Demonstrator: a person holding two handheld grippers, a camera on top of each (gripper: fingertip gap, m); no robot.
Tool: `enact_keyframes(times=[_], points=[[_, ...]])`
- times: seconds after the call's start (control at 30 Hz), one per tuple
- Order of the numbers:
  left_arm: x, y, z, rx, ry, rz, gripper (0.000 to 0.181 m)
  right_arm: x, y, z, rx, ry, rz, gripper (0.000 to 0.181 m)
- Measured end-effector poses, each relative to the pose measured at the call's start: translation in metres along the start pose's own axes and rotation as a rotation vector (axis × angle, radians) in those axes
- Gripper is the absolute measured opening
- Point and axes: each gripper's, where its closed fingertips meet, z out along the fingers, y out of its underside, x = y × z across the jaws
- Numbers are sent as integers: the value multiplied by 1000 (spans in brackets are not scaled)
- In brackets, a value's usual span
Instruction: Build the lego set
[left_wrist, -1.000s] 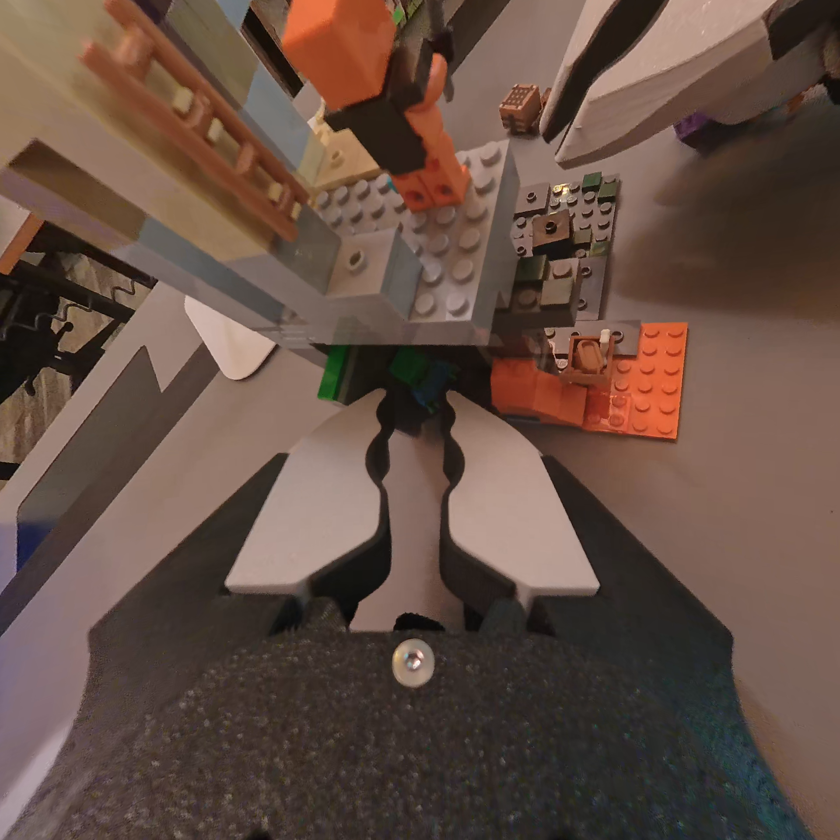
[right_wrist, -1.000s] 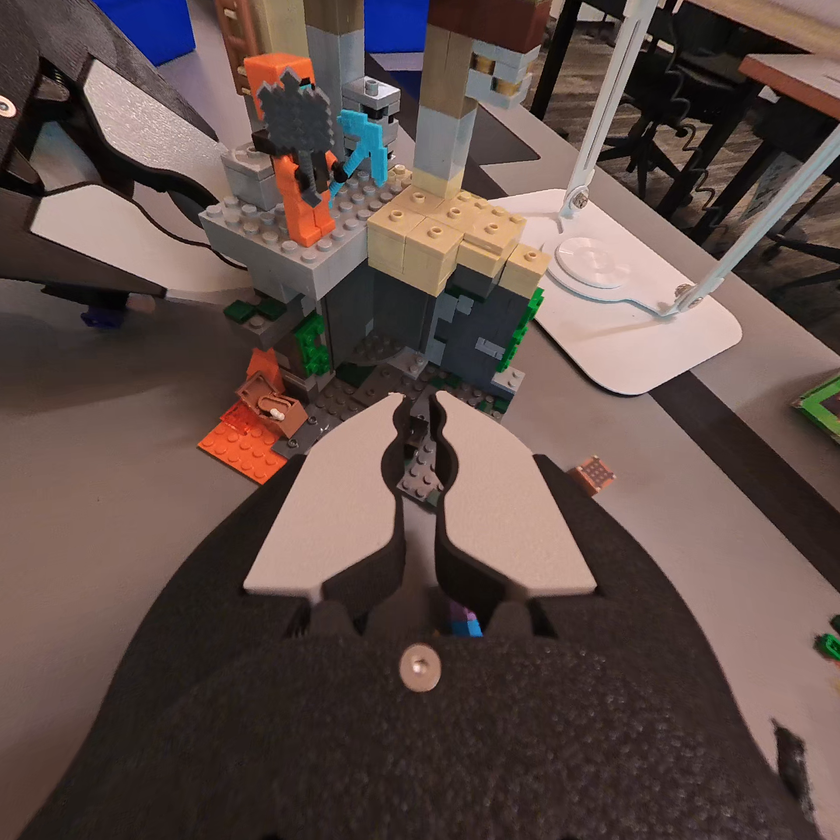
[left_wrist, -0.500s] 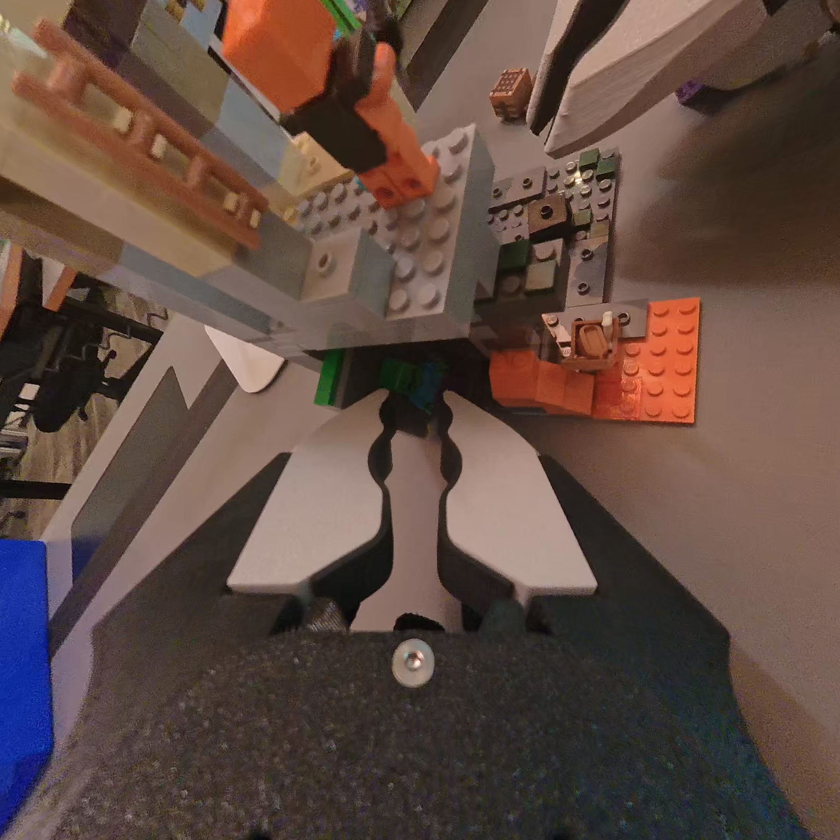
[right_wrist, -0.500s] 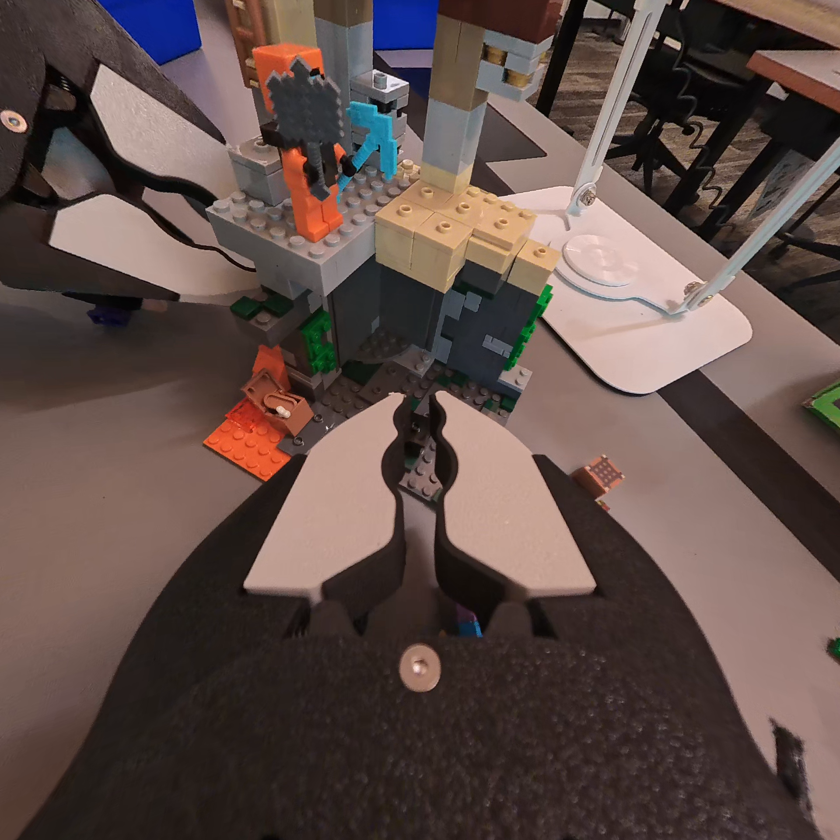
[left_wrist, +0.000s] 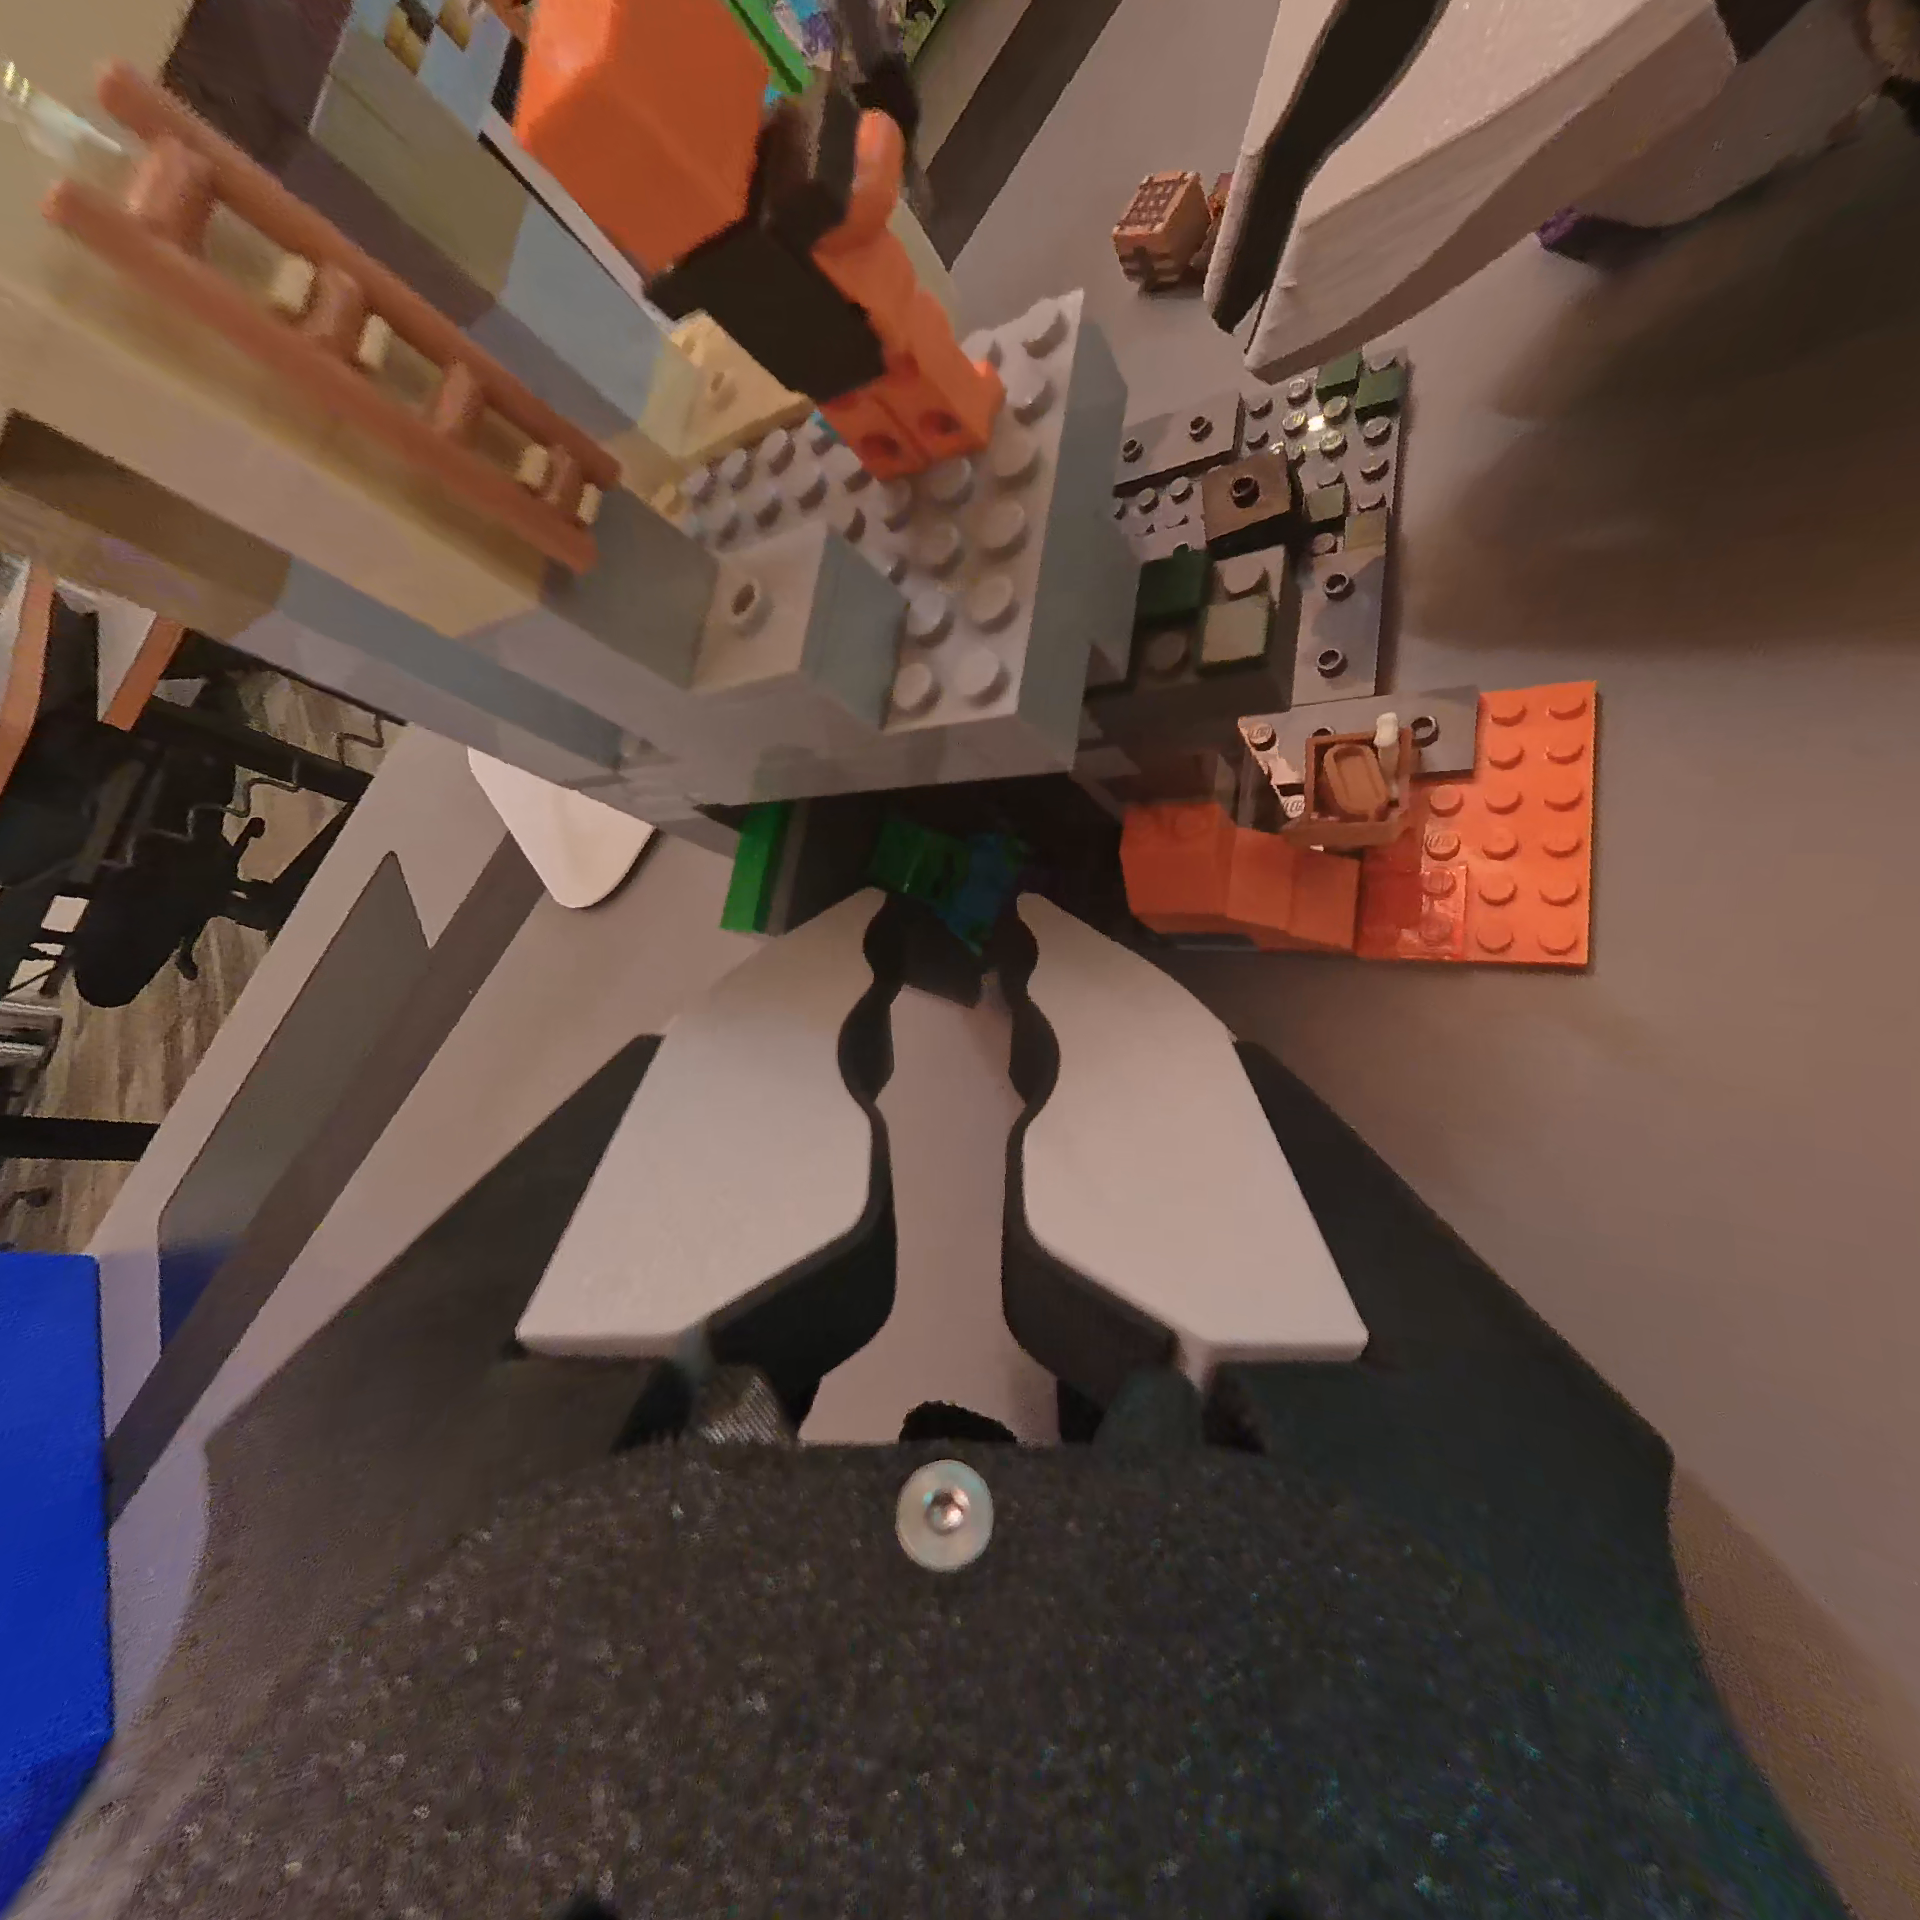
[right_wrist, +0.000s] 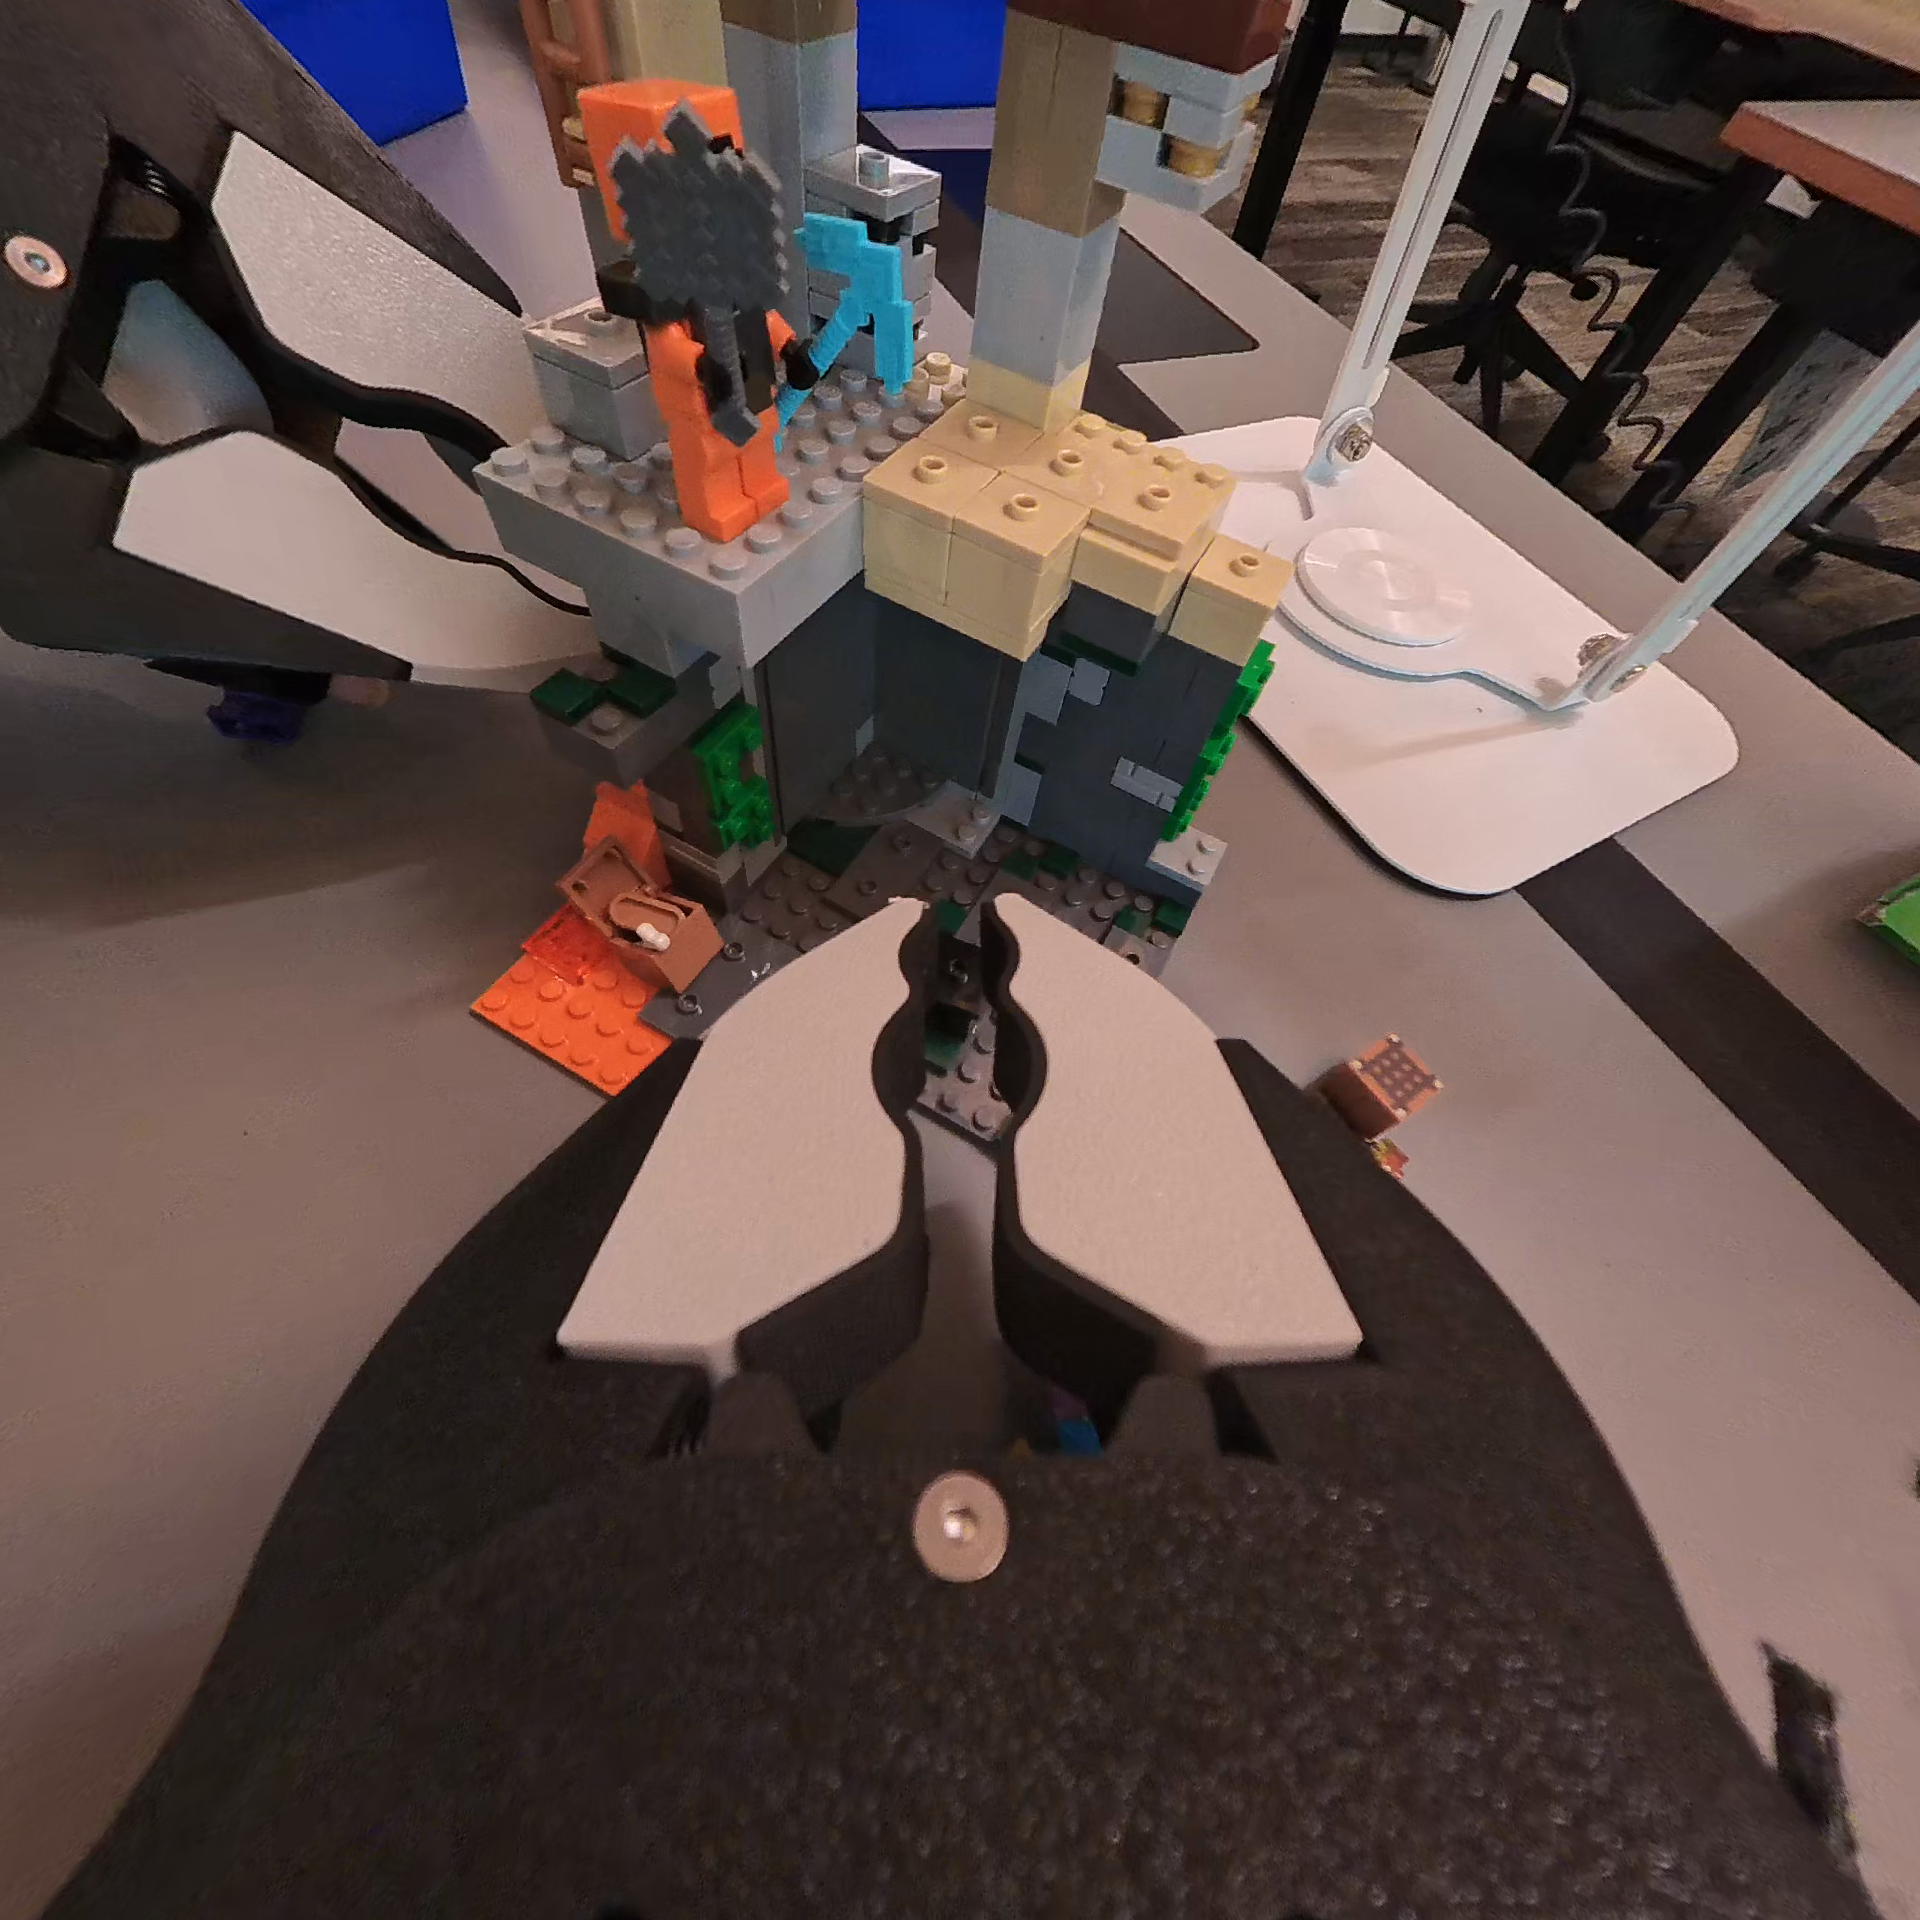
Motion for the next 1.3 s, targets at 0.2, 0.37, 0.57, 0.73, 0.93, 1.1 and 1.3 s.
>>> enact_keyframes(times=[0.2,0.37,0.57,0.73,0.93,1.1,1.3], points=[[1,0,0,8,18,-41,19,0,0,0,2,0,3,7],[1,-1,0,19,39,-86,20,0,0,-1,8,-5,10,7],[1,1,-1,20,44,-99,20,-1,2,1,2,-7,9,7],[0,2,-4,27,52,-118,22,-2,4,2,-3,-10,11,7],[-1,5,-7,34,56,-128,23,-3,5,3,-5,-15,15,7],[-2,5,-8,35,48,-115,23,-5,6,4,-9,-16,12,7],[-6,1,-15,62,28,-73,23,-5,4,4,-1,-18,23,7]])
